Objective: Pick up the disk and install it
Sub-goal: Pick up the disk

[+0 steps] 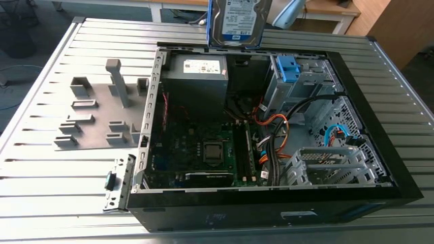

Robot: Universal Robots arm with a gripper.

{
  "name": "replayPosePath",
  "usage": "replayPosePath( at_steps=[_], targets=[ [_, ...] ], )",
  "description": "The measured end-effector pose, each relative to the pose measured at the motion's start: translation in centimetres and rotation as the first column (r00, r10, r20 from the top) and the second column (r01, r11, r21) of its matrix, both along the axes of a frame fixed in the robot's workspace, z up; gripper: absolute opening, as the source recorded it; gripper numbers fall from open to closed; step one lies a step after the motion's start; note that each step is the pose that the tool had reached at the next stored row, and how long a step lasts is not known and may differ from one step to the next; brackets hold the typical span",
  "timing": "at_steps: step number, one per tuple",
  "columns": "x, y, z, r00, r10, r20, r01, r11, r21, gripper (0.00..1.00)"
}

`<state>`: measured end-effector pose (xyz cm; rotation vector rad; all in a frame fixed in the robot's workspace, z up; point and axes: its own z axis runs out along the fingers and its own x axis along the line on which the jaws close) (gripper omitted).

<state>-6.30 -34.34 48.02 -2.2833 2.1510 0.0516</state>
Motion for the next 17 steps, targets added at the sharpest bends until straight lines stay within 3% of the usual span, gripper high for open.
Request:
replayPosePath(
  at_steps=[17],
  targets=[
    [0.05, -0.96, 0.00, 1.0000, 0.000, 0.0000, 0.000, 1.0000, 0.0001, 0.37]
  ],
)
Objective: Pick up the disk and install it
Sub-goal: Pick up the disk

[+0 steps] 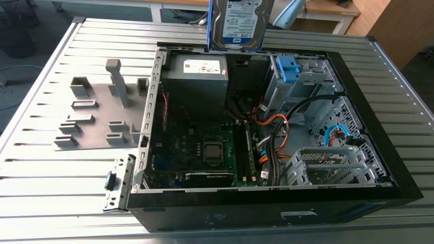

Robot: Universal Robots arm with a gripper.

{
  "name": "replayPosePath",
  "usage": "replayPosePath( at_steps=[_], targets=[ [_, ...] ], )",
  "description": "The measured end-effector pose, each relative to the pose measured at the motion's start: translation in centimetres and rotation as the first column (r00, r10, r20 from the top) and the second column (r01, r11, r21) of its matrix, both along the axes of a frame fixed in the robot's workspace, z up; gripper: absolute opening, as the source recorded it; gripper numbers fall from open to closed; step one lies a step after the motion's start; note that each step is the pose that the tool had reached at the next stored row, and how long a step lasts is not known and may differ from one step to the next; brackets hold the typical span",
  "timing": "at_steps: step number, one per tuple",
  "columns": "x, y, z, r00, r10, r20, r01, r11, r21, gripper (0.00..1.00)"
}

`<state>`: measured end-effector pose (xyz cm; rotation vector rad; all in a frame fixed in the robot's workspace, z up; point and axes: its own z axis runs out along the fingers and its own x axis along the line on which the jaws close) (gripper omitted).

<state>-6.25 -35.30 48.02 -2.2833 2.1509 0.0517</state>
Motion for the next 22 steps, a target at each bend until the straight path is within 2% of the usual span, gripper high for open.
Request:
replayPosePath(
  at_steps=[22],
  targets=[
    [0.08, -1.21, 0.00, 1.0000, 0.000, 0.0000, 0.000, 1.0000, 0.0000, 0.37]
  ],
)
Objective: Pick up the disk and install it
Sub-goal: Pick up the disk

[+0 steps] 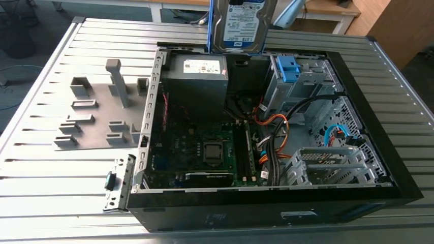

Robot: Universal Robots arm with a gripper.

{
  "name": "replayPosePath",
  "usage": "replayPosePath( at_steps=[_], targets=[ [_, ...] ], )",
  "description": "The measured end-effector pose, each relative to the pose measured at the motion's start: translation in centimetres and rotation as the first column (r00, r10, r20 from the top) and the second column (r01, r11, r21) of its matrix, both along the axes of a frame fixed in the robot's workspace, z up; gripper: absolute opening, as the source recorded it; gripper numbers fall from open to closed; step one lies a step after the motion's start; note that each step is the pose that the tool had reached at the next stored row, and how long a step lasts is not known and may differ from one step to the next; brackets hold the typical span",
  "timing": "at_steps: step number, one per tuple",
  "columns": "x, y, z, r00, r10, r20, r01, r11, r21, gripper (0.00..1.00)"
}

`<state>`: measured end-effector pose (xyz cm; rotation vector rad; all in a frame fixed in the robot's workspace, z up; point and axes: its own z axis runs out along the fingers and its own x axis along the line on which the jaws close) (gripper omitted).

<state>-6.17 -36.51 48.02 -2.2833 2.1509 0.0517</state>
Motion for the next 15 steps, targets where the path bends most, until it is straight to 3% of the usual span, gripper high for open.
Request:
replayPosePath(
  at_steps=[15],
  targets=[
    [0.03, -0.80, 0.00, 1.0000, 0.000, 0.0000, 0.000, 1.0000, 0.0000, 0.37]
  ],
)
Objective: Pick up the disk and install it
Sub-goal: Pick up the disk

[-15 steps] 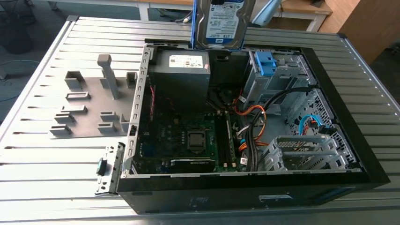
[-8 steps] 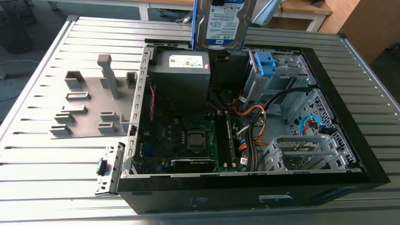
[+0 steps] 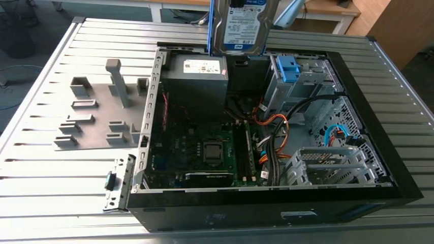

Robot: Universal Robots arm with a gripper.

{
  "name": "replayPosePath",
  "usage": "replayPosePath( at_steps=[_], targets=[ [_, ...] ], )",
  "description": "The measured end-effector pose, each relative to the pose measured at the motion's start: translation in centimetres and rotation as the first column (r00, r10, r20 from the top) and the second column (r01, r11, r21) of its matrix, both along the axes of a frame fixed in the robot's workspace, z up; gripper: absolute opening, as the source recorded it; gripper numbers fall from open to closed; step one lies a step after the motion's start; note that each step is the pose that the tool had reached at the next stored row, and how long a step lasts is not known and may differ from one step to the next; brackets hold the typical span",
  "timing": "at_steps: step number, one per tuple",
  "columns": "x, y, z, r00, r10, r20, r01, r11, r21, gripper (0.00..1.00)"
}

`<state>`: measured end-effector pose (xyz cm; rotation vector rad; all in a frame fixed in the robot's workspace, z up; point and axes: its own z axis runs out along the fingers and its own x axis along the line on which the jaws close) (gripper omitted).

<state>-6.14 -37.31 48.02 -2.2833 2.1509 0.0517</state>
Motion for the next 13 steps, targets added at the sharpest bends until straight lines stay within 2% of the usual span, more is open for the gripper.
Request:
replayPosePath(
  at_steps=[13],
  targets=[
    [0.03, -0.70, 0.00, 1.0000, 0.000, 0.0000, 0.000, 1.0000, 0.0000, 0.37]
  ],
)
